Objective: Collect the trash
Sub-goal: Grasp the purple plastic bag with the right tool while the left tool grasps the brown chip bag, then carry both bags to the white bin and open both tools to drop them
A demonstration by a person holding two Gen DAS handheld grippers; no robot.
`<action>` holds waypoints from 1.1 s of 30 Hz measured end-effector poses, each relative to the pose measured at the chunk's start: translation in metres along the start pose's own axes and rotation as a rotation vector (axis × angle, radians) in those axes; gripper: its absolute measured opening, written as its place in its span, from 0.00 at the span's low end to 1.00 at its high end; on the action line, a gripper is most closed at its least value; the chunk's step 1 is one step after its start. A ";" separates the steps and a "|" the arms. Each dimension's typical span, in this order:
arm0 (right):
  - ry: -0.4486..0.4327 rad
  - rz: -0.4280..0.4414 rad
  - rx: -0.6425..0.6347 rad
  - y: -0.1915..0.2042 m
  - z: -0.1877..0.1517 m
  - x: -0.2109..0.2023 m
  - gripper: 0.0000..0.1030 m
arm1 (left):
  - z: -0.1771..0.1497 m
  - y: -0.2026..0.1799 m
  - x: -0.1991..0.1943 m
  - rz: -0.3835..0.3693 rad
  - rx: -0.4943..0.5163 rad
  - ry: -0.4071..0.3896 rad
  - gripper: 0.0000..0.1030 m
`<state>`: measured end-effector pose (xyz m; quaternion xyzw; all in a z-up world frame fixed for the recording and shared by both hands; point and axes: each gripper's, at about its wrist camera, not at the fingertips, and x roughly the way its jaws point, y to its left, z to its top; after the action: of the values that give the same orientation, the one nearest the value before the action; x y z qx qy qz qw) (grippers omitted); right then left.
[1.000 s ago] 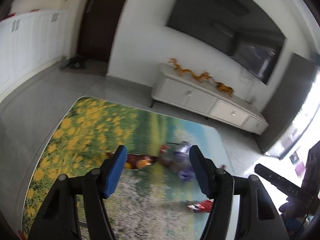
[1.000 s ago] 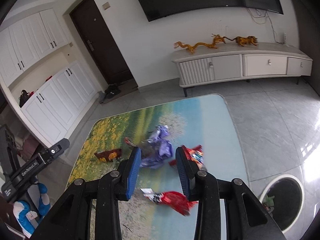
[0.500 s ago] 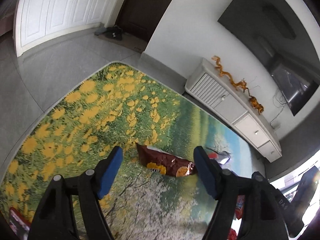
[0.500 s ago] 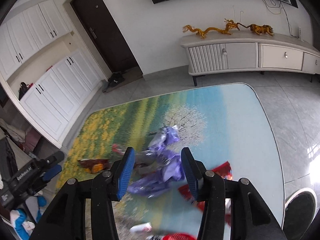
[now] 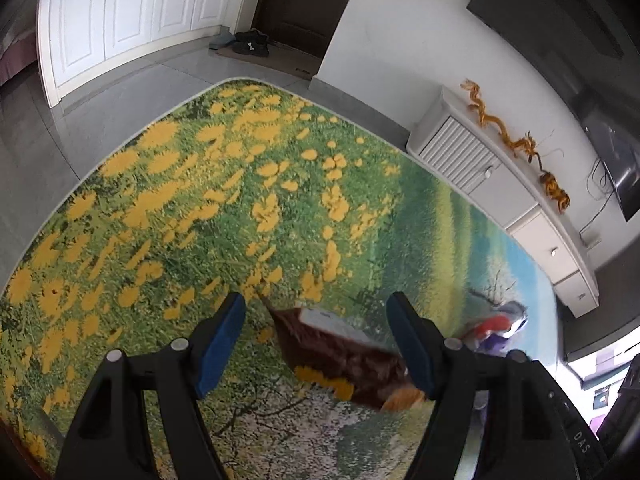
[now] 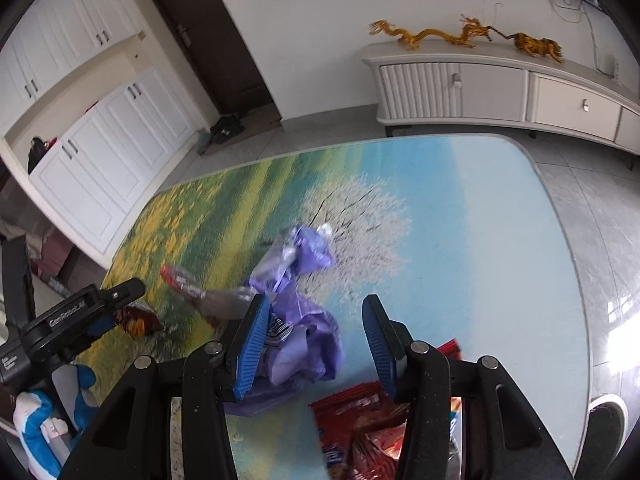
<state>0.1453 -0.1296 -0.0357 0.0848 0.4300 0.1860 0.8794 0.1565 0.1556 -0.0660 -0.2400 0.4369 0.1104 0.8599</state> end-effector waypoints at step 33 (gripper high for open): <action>-0.163 0.077 -0.031 0.030 -0.004 -0.085 0.27 | -0.012 0.006 -0.071 -0.246 0.011 -0.102 0.19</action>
<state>0.0867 -0.1365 0.0320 0.1026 0.3505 0.2190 0.9048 0.1036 0.1560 -0.0166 -0.2813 0.3603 0.0137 0.8893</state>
